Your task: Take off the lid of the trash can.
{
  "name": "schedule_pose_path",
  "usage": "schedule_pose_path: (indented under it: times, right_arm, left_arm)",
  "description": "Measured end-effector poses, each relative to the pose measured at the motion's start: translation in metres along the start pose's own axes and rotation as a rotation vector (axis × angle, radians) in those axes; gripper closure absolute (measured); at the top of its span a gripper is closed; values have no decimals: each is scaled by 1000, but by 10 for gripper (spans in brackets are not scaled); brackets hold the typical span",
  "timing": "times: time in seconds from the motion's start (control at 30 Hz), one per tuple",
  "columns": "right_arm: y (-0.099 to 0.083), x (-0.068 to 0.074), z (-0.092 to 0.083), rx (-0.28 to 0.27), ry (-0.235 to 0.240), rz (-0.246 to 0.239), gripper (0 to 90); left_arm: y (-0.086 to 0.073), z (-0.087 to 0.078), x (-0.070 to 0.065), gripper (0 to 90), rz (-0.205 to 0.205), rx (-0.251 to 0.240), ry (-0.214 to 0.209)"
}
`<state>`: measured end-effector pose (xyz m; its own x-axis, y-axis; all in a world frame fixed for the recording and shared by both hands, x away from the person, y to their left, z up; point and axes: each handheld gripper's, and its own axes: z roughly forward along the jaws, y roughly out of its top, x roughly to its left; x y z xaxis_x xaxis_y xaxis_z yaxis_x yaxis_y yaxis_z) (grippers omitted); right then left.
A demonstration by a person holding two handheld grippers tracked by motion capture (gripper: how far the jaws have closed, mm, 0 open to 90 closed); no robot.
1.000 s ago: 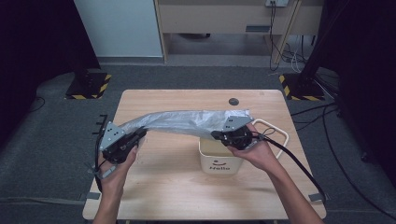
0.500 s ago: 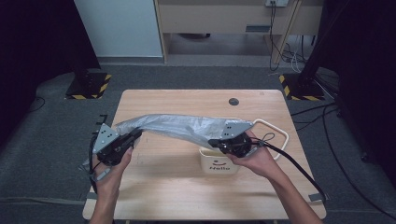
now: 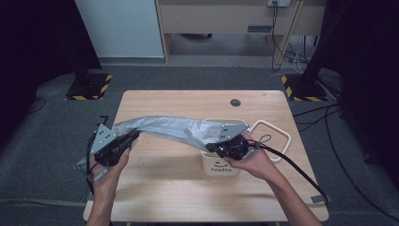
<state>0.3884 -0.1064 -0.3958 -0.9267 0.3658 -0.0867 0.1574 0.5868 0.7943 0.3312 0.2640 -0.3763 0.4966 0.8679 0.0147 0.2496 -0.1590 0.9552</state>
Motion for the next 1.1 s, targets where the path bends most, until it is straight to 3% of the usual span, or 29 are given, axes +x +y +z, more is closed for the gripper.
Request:
schedule_pose_path:
  times: [0.07,0.1,0.23,0.47,0.7,0.77,0.9,1.1]
  right_arm:
    - [0,-1,-2,-4,-4,1,787]
    - [1,-2,-7,-13,-15,7,709]
    - [4,-6,-18,-59,-18,9,671]
    - [5,-19,-31,-72,-92,30,709]
    - [1,-33,-38,-68,-178,71,744]
    - [-2,-36,-39,-62,-188,78,744]
    - [-6,-39,-40,-43,-202,88,745]
    - [-4,-41,-41,-57,-201,94,744]
  left_arm:
    - [1,1,1,898,4,5,-6]
    - [2,2,1,899,7,5,-5]
    - [4,1,1,899,17,13,-10]
    - [3,-3,5,900,25,17,-6]
    - [9,-5,6,900,62,22,-25]
    - [13,2,4,900,94,36,-30]
    - [17,10,1,900,111,58,-36]
    - [22,23,-8,900,142,86,-49]
